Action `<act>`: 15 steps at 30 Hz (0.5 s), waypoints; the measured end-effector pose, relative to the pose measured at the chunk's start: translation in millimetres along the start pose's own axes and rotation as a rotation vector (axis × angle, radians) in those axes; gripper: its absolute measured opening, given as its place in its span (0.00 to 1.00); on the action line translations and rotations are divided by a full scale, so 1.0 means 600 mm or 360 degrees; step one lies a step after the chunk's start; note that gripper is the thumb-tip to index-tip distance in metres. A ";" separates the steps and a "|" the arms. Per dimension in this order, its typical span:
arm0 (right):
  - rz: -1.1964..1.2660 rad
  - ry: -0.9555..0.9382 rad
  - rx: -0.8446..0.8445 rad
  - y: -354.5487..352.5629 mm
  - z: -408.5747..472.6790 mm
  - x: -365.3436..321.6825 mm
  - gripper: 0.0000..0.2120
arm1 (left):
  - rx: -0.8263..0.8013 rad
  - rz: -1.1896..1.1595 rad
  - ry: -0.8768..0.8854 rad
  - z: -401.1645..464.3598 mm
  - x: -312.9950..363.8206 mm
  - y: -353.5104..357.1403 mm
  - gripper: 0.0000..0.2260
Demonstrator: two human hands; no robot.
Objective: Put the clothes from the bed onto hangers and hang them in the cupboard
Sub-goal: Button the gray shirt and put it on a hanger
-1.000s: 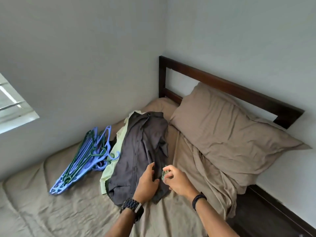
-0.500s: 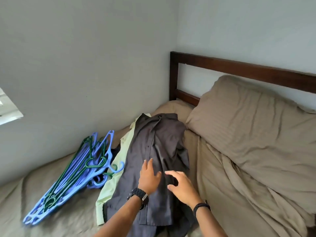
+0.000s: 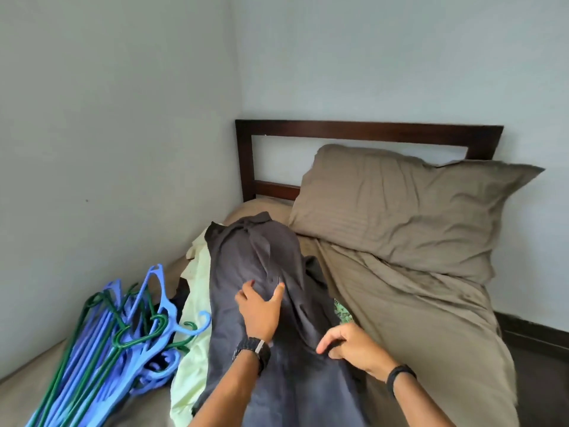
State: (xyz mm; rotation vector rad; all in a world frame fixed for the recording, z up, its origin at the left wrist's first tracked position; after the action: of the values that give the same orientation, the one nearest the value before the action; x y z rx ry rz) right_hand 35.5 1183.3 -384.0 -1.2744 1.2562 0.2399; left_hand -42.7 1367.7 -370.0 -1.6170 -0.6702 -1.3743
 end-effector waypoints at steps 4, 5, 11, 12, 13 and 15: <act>-0.0030 0.0293 -0.0554 -0.011 -0.083 0.009 0.20 | -0.0270 0.0095 -0.0086 -0.018 0.007 0.014 0.40; -0.0129 0.0364 -0.0641 -0.016 -0.094 0.008 0.19 | -0.0363 0.0136 -0.0079 -0.031 0.005 0.025 0.37; -0.0520 0.0522 -0.0303 -0.032 -0.071 0.002 0.15 | -0.0498 0.0131 -0.0153 -0.106 -0.038 0.032 0.27; -0.0433 0.0433 -0.0081 -0.033 -0.056 -0.006 0.13 | -0.0501 0.0122 -0.0176 -0.120 -0.042 0.030 0.24; -0.0331 0.0334 0.0113 -0.031 -0.043 -0.014 0.10 | -0.0512 0.0100 -0.0190 -0.138 -0.041 0.026 0.20; -0.0205 0.0244 0.0333 -0.017 -0.019 -0.026 0.11 | -0.0577 0.0107 -0.0189 -0.176 -0.040 0.025 0.08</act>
State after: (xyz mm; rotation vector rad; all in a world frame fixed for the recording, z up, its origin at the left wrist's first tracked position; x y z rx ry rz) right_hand 30.6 1177.8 -363.3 -1.2035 1.2867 -0.0821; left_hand -86.5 1271.7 -397.8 -2.0004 -0.4457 -1.4171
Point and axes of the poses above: each hand's wrist, its own z-axis towards the middle knuckle, its own y-axis out of the palm, x = y × z, the point moved 6 cm from there along z, towards the middle knuckle, and after that the axes turned 3 degrees about -z, right-handed, at the moved point
